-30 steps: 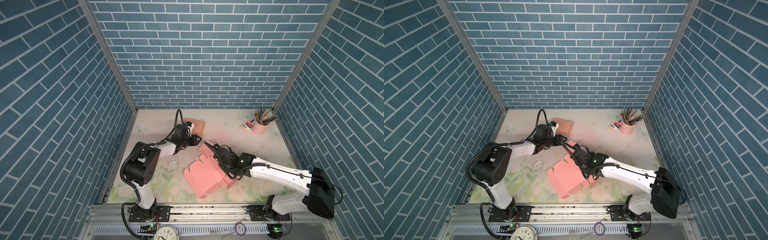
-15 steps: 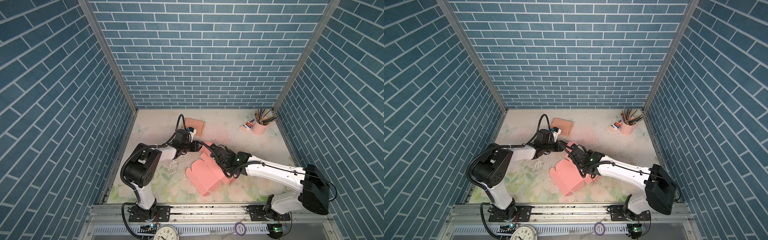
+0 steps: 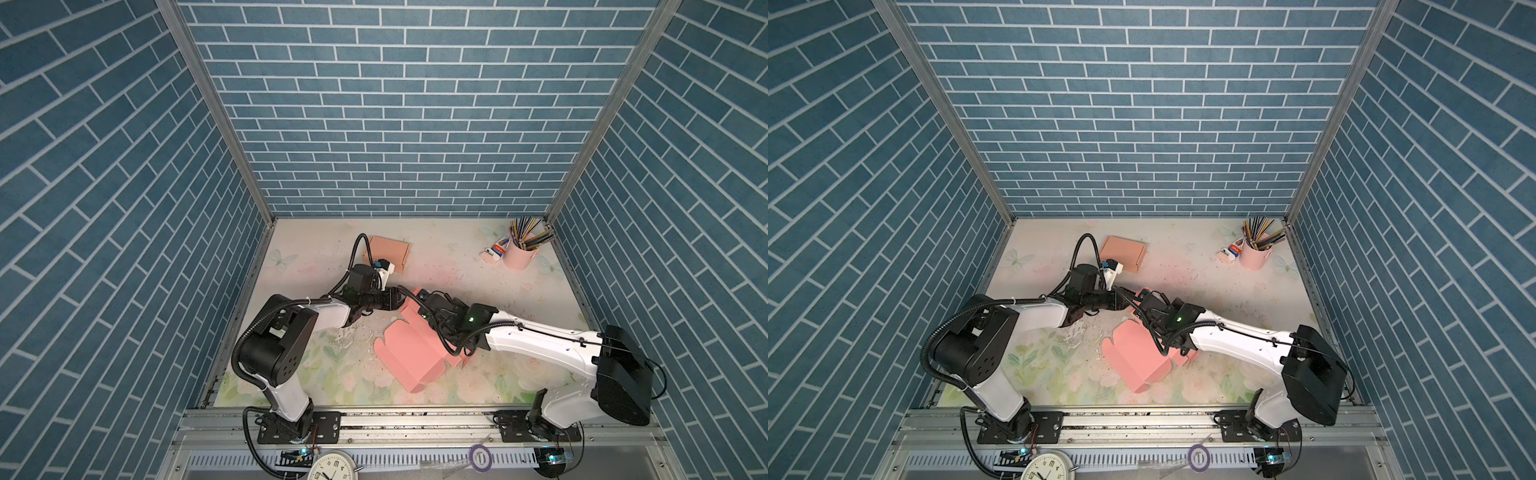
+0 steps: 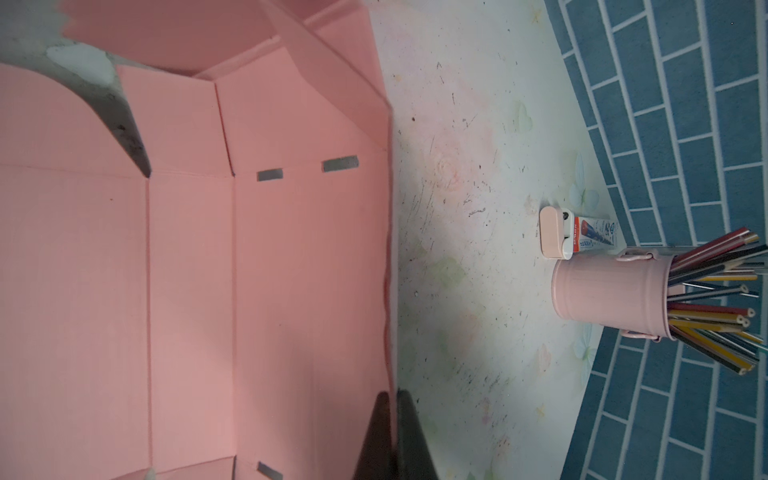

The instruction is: Fold the paper box

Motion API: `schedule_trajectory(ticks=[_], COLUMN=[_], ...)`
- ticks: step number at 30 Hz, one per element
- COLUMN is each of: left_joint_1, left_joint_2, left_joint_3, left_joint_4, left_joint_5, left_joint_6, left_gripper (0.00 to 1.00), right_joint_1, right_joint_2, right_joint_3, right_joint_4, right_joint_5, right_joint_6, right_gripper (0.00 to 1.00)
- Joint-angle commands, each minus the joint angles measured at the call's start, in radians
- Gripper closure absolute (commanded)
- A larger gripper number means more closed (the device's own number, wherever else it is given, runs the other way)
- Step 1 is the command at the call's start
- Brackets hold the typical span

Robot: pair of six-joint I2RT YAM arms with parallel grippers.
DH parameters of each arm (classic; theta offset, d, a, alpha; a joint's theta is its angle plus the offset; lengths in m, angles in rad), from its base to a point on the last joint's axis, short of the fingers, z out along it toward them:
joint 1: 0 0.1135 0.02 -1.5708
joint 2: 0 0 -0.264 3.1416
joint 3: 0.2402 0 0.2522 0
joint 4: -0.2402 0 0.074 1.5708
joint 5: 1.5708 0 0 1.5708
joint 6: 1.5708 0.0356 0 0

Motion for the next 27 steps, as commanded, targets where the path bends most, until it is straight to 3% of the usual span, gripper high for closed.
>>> schedule_trajectory(ticks=[1, 16, 27], left_joint_1=[-0.017, -0.080, -0.120], left_joint_2=[-0.032, -0.123, -0.191], left_joint_3=[-0.019, -0.128, -0.292], left_joint_4=[0.026, 0.020, 0.152], left_joint_5=[0.016, -0.028, -0.090], left_joint_6=[-0.001, 0.007, 0.043], left_gripper=[0.59, 0.58, 0.57], right_joint_1=[0.008, 0.071, 0.181], right_joint_2=[0.020, 0.052, 0.039], right_joint_3=[0.011, -0.058, -0.157], right_joint_4=[0.013, 0.128, 0.238], right_joint_5=[0.030, 0.167, 0.256], right_joint_6=[-0.053, -0.160, -0.236], right_gripper=[1.00, 1.00, 1.00])
